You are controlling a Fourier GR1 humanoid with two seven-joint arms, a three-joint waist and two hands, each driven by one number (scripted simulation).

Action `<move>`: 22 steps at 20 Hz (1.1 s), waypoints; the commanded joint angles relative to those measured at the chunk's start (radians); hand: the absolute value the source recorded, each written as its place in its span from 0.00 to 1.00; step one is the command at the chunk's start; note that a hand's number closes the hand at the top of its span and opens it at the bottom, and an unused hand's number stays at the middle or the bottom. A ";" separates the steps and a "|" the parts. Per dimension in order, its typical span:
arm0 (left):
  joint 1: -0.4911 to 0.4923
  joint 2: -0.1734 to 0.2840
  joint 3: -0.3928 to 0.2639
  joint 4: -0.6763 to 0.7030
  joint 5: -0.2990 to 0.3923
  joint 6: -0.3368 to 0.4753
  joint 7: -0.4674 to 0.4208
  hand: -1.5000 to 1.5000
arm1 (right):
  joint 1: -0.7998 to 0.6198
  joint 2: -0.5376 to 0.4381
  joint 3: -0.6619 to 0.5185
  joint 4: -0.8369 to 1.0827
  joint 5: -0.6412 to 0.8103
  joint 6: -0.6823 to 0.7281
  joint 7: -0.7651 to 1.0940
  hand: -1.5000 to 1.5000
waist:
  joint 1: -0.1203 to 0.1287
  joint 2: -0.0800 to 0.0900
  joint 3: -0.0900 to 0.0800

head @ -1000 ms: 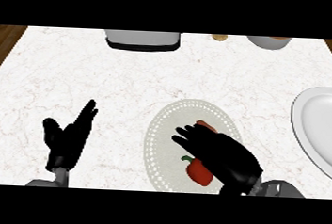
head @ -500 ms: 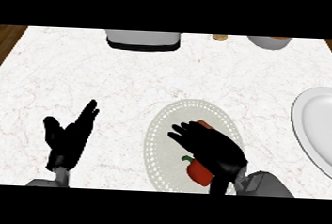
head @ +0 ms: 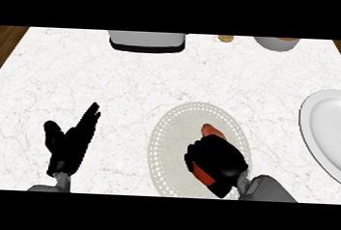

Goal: Pick the bell pepper from the placemat and place it in the plate

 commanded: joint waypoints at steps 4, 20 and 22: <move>0.035 -0.018 -0.014 0.018 -0.013 -0.010 0.019 0.50 | 0.190 -0.001 0.045 -0.052 0.110 -0.157 0.014 1.00 | -0.013 0.005 -0.005; 0.097 -0.014 0.026 -0.031 0.000 0.019 0.016 0.50 | 0.980 -0.187 -0.167 -0.836 -0.031 -0.708 0.020 1.00 | -0.080 -0.007 -0.005; 0.092 -0.010 0.024 -0.033 0.002 0.009 0.022 0.50 | 1.061 -0.189 -0.202 -0.876 -0.095 -0.765 -0.009 1.00 | -0.067 -0.004 -0.004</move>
